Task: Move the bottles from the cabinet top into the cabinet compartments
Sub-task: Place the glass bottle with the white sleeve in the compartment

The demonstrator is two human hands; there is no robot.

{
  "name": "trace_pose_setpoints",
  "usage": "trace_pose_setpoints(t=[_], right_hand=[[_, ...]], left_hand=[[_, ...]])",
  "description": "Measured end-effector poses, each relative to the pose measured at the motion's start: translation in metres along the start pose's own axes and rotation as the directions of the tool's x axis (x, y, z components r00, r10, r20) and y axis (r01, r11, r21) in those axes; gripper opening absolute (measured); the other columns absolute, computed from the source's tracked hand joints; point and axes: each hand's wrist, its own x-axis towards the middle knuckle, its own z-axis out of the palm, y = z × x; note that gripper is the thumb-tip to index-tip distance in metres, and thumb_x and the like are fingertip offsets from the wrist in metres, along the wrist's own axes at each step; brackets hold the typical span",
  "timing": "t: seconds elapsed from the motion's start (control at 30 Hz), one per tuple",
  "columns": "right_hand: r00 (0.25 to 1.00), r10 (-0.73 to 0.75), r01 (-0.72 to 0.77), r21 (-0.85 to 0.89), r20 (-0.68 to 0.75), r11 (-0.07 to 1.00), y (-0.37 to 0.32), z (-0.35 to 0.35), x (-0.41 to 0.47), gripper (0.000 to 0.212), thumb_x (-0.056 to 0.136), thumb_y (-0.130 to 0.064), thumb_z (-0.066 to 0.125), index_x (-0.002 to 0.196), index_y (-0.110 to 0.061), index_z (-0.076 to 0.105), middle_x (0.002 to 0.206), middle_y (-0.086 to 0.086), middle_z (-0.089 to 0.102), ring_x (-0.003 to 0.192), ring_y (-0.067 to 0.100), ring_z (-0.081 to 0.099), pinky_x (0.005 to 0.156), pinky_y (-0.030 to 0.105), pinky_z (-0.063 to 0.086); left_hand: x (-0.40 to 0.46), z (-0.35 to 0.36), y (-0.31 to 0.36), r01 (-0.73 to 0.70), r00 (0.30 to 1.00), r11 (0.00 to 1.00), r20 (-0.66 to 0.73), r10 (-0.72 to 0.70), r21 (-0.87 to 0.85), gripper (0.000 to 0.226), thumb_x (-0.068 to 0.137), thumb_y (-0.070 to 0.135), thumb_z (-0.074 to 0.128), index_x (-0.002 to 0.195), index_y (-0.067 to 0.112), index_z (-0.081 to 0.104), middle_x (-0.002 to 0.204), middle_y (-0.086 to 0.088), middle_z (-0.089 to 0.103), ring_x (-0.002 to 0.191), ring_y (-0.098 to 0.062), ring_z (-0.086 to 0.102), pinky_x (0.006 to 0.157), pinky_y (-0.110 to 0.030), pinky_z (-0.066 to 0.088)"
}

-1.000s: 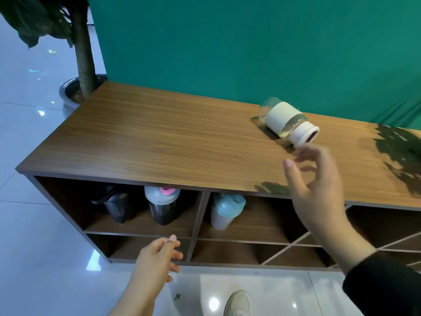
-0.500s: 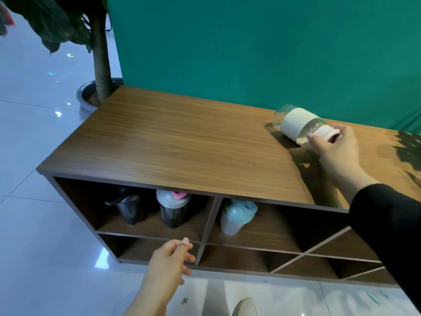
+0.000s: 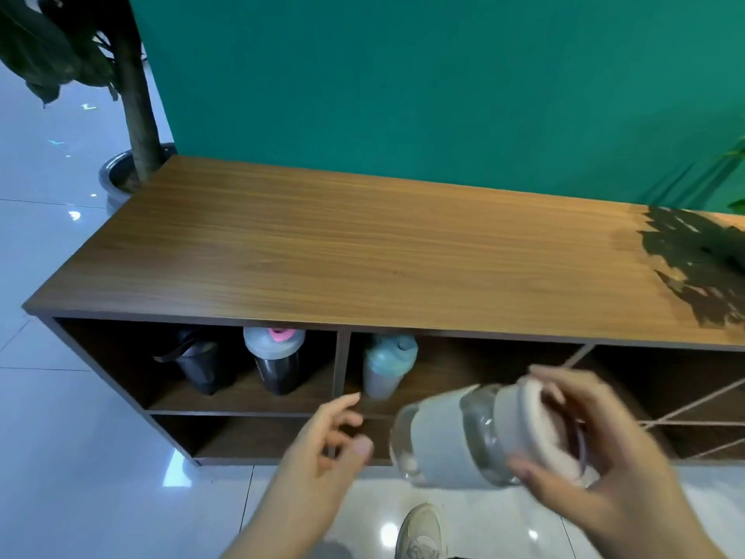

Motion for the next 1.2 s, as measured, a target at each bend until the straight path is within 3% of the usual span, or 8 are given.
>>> trace_pose_setpoints(t=[0.1, 0.23, 0.37, 0.47, 0.67, 0.87, 1.0, 1.2], right_hand=[[0.992, 0.101, -0.093, -0.101, 0.074, 0.991, 0.014, 0.015, -0.025, 0.070, 0.060, -0.069, 0.076, 0.123, -0.052, 0.051, 0.125, -0.022, 0.057, 0.118, 0.002, 0.058, 0.088, 0.009, 0.043], [0.972, 0.232, -0.225, -0.114, 0.048, 0.968, 0.029, 0.035, -0.039, 0.090, 0.049, -0.055, 0.090, 0.120, -0.070, 0.038, 0.127, -0.041, 0.046, 0.120, -0.014, 0.046, 0.086, -0.001, 0.038], [0.926, 0.378, -0.377, 0.039, -0.016, 0.925, 0.048, 0.052, -0.037, 0.099, 0.047, -0.033, 0.098, 0.118, -0.065, 0.037, 0.118, -0.044, 0.044, 0.114, -0.017, 0.043, 0.080, -0.004, 0.040], [0.870, 0.493, -0.485, 0.179, -0.002, 0.856, 0.066, 0.057, -0.030, 0.091, 0.054, -0.019, 0.096, 0.120, -0.047, 0.040, 0.114, -0.028, 0.052, 0.105, -0.019, 0.046, 0.073, -0.001, 0.046], [0.825, 0.561, -0.546, 0.160, -0.067, 0.822, 0.106, 0.067, -0.004, 0.075, 0.061, -0.029, 0.092, 0.115, -0.046, 0.042, 0.107, -0.025, 0.056, 0.103, -0.004, 0.056, 0.070, 0.010, 0.051], [0.803, 0.561, -0.566, 0.038, -0.201, 0.824, 0.153, 0.073, 0.045, 0.072, 0.069, -0.032, 0.087, 0.121, -0.038, 0.038, 0.110, -0.011, 0.060, 0.102, 0.009, 0.058, 0.087, 0.028, 0.052], [0.788, 0.581, -0.584, 0.054, -0.205, 0.810, 0.171, 0.082, 0.065, 0.073, 0.073, -0.025, 0.085, 0.133, -0.024, 0.043, 0.109, -0.008, 0.059, 0.104, 0.011, 0.056, 0.090, 0.026, 0.047], [0.725, 0.675, -0.654, 0.171, -0.139, 0.737, 0.189, 0.086, 0.080, 0.061, 0.077, -0.021, 0.081, 0.121, -0.031, 0.041, 0.110, -0.007, 0.054, 0.107, 0.015, 0.050, 0.087, 0.025, 0.037]], left_hand=[[-0.006, 0.028, 0.005, -0.187, 0.956, 0.910, 0.282, 0.082, 0.369, 0.099, 0.062, 0.070, 0.071, 0.142, 0.068, 0.013, 0.144, 0.051, 0.018, 0.138, 0.017, 0.024, 0.114, -0.026, 0.031], [0.003, 0.071, 0.001, -0.169, 0.950, 0.852, 0.312, 0.007, 0.495, 0.120, 0.061, 0.067, 0.078, 0.151, 0.057, -0.001, 0.153, 0.033, 0.022, 0.145, 0.003, 0.017, 0.119, -0.034, 0.027], [0.025, 0.093, -0.008, -0.109, 0.984, 0.868, 0.175, 0.026, 0.485, 0.101, 0.052, 0.069, 0.075, 0.141, 0.053, 0.030, 0.129, 0.032, 0.042, 0.130, 0.001, 0.042, 0.105, -0.020, 0.038], [0.046, 0.106, -0.011, 0.025, 0.975, 0.918, 0.192, -0.110, 0.397, 0.088, 0.044, 0.079, 0.068, 0.125, 0.056, 0.044, 0.126, 0.025, 0.053, 0.125, -0.008, 0.054, 0.108, -0.033, 0.048], [0.059, 0.109, -0.008, 0.063, 0.972, 0.894, 0.176, -0.156, 0.444, 0.115, 0.070, 0.054, 0.081, 0.156, 0.047, 0.006, 0.162, 0.020, 0.024, 0.150, -0.011, 0.025, 0.118, -0.037, 0.030], [0.063, 0.094, -0.018, 0.049, 0.983, 0.844, 0.123, -0.135, 0.534, 0.063, 0.093, 0.051, 0.056, 0.151, 0.040, 0.035, 0.157, 0.017, 0.035, 0.142, -0.006, 0.035, 0.114, -0.025, 0.032], [0.064, 0.089, -0.016, 0.025, 0.979, 0.822, 0.151, -0.134, 0.569, 0.057, 0.095, 0.053, 0.052, 0.149, 0.041, 0.040, 0.153, 0.022, 0.039, 0.139, -0.004, 0.038, 0.113, -0.025, 0.034], [0.066, 0.090, -0.010, 0.043, 0.972, 0.805, 0.163, -0.171, 0.592, 0.056, 0.096, 0.054, 0.049, 0.149, 0.044, 0.037, 0.154, 0.023, 0.036, 0.140, -0.003, 0.035, 0.111, -0.026, 0.033]])
